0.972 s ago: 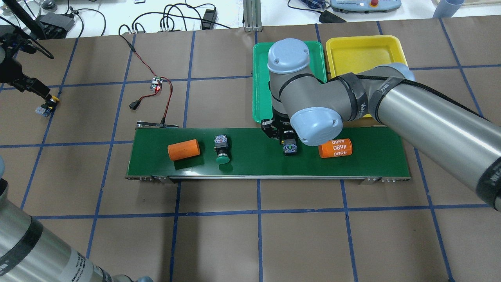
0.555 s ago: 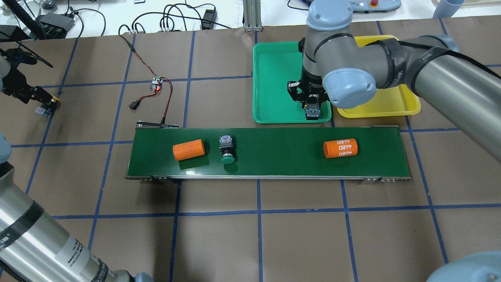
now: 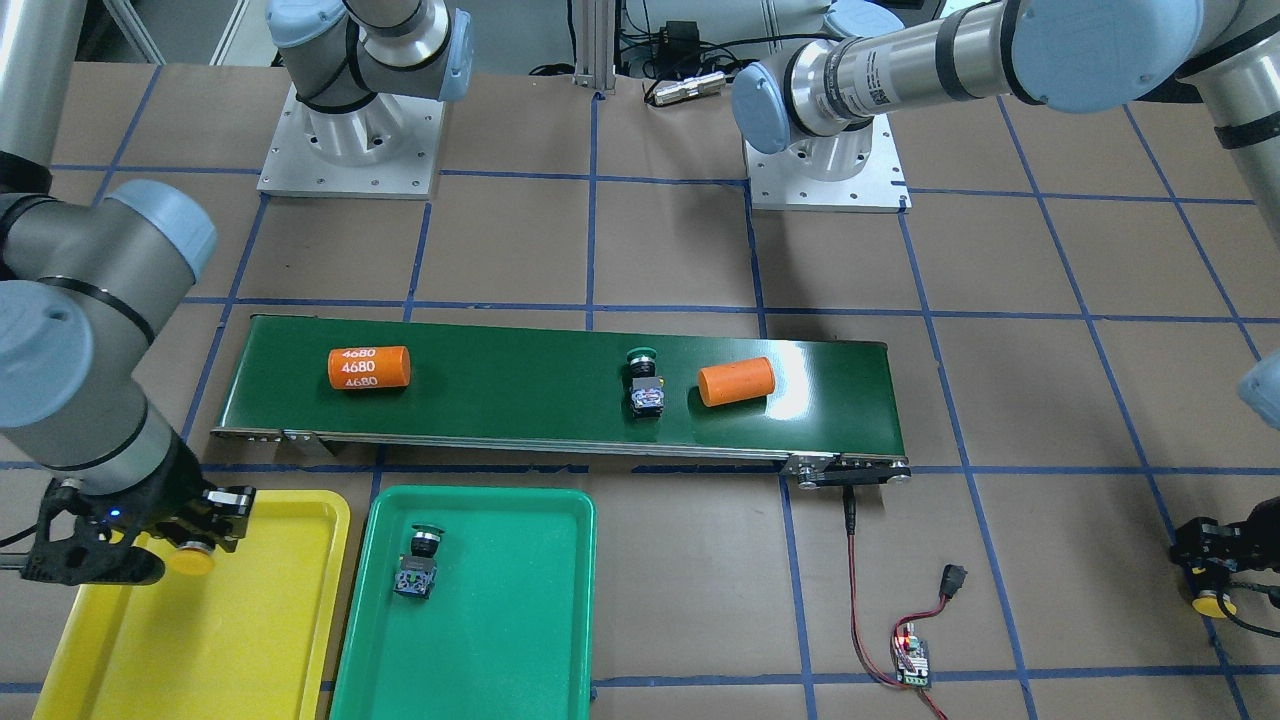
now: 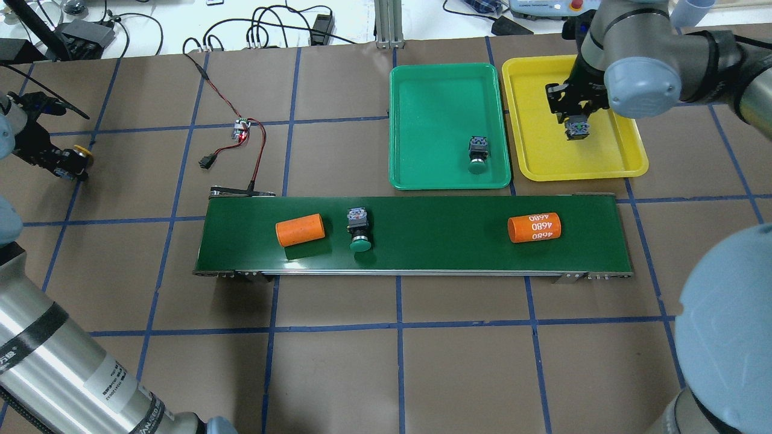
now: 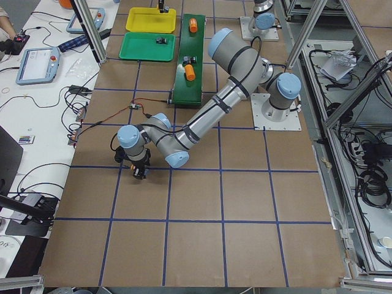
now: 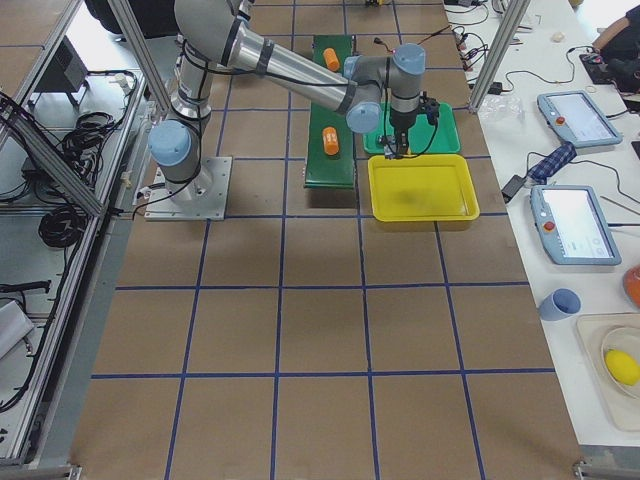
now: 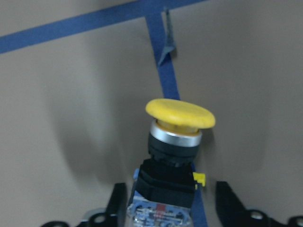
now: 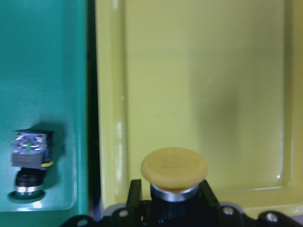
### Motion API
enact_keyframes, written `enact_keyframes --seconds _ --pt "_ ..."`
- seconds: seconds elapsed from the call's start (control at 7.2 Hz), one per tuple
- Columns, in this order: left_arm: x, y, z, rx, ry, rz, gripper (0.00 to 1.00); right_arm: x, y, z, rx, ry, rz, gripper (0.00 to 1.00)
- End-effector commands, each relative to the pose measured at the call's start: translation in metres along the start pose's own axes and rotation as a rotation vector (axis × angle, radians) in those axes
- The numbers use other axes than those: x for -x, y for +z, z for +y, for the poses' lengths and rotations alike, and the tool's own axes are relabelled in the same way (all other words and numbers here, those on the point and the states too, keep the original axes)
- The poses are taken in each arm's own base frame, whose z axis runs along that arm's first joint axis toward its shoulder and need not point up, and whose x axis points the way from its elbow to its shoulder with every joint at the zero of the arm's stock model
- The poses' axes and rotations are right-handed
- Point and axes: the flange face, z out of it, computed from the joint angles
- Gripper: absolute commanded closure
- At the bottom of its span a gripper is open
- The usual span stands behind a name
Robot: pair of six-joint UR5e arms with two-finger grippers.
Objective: Sort buttons by color to trays
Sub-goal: 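Carry the yellow button into the yellow tray while the left grasps another yellow button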
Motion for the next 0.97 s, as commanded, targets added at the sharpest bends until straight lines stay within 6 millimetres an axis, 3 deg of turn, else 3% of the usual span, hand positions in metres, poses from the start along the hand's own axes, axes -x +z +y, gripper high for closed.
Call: enact_keyframes --seconds 0.0,0.14,0.28,0.42,0.69,0.83 --pt "-0.017 -0.007 -0.003 0.007 0.005 0.01 1.0 -0.043 0.042 -0.007 0.012 -0.01 0.006 0.93" --pt "-0.042 -0.037 0.003 0.035 -0.021 0.033 1.0 -0.065 0.057 -0.01 0.0 -0.002 0.015 0.77" --pt "-0.094 -0.065 0.011 0.068 -0.065 0.068 1.0 -0.078 0.068 -0.007 0.013 0.012 0.008 0.35" --pt "-0.157 -0.08 0.031 0.081 -0.121 0.089 1.0 -0.076 0.063 -0.007 0.007 0.022 0.004 0.0" --pt "-0.261 -0.097 0.063 0.05 -0.077 0.177 1.0 -0.071 0.06 -0.006 0.007 0.013 -0.001 0.0" --pt "-0.303 -0.098 0.074 0.067 -0.139 0.195 1.0 -0.068 0.044 -0.005 -0.009 -0.001 0.0 0.0"
